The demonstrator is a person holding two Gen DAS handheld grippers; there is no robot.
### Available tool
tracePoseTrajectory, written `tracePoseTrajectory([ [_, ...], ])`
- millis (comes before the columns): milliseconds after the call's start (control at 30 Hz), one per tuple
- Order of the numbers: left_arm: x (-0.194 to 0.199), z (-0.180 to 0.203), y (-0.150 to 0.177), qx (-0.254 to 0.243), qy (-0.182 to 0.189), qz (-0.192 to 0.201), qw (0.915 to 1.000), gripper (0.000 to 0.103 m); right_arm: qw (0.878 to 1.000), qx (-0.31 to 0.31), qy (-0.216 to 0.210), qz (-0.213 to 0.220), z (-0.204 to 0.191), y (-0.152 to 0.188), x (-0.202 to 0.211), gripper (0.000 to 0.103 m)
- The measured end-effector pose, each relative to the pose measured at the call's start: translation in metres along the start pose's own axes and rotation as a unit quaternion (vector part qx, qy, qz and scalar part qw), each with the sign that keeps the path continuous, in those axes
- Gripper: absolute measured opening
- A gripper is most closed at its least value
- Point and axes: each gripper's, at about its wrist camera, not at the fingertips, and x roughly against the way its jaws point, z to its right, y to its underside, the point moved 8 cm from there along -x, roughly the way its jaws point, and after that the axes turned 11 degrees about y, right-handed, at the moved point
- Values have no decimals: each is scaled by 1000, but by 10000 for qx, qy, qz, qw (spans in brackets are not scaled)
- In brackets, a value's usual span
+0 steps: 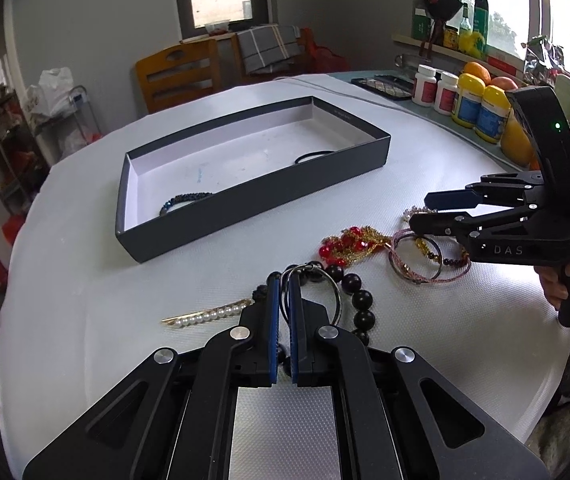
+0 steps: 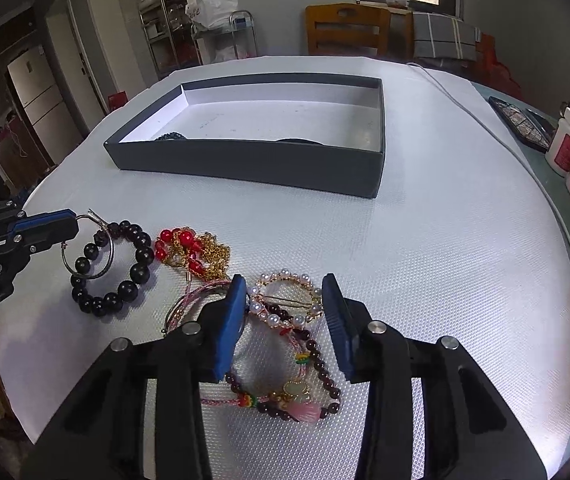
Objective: Organize jewelry
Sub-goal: 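Grasp the pearl ring hair clip with the right tool while the left tool holds the bangle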
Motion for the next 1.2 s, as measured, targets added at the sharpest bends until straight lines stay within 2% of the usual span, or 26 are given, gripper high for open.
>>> tracePoseTrajectory([
  [67, 1, -2, 0, 15, -13, 21, 10000, 5, 10000, -32, 36, 62, 0, -1, 2, 39],
  [133, 2, -3, 0, 27, -12, 31, 10000, 5, 9999, -78, 17, 103, 2, -3, 4, 14],
  [267, 4, -4, -1, 41, -24, 54, 10000, 5, 9997, -12, 201, 100, 8, -5, 5, 14],
  [367, 4, -5, 0, 57, -36, 32, 10000, 5, 9997, -1, 217, 107, 14, -5, 9, 19],
  [433, 4, -6, 1, 68, -31, 26, 10000, 5, 9993, 104, 332, 122, 19, -3, 11, 39],
  [500, 5, -7, 1, 76, -27, 32, 10000, 5, 9986, 237, 457, 99, 25, 1, 10, 50],
  [600, 5, -7, 1, 81, -23, 36, 10000, 5, 9978, 368, 555, 36, 30, 8, 10, 51],
  [1033, 3, -5, 1, 83, -6, 20, 10000, 5, 9982, 492, 347, -71, 19, 1, -5, 51],
  [1200, 4, -5, 1, 104, 7, 44, 9999, 5, 9985, 107, 511, -149, 38, -3, -12, 51],
])
